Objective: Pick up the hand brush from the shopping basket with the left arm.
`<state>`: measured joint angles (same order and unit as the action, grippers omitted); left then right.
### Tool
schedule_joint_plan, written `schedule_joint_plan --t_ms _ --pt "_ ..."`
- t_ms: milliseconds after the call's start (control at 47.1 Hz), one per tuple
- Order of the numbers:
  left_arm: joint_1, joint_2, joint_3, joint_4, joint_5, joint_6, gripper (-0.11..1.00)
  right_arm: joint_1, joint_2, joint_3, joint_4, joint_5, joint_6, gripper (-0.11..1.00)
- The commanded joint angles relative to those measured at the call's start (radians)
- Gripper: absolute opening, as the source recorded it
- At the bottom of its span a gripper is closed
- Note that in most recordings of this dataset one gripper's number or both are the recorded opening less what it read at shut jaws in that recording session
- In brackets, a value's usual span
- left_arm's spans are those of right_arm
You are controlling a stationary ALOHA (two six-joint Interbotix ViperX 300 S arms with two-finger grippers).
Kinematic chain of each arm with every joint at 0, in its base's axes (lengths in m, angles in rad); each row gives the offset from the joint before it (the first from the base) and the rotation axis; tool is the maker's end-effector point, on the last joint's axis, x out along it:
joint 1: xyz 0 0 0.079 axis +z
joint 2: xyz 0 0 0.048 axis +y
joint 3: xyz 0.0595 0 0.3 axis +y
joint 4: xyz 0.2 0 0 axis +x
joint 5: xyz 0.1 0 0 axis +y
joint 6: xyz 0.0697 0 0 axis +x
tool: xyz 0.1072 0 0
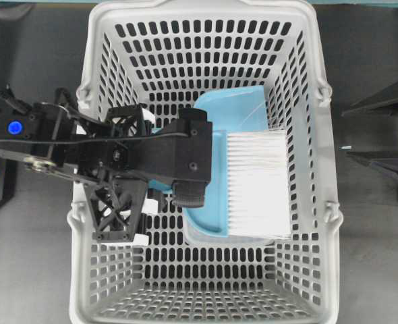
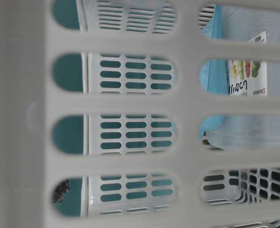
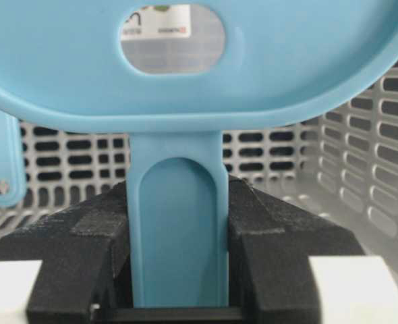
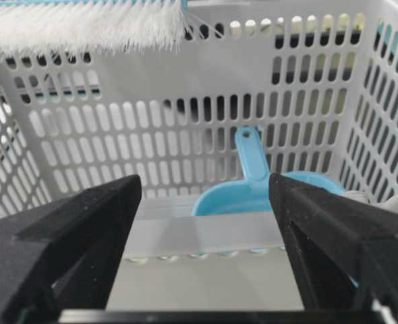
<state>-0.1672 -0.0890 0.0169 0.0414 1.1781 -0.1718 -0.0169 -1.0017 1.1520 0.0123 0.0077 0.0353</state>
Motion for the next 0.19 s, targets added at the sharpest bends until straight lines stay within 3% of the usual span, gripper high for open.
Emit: schedule_joint_plan --t_ms 0,170 --pt "-0.002 -0.014 -0.018 0.003 -0.002 -0.002 0.23 -0.002 0.005 -0.009 0.003 -0.011 0.002 0.73" --pt "-0.002 -0.011 -0.018 0.003 -0.002 0.000 0.23 -0.002 0.005 -0.009 0.003 -0.011 0.002 0.73"
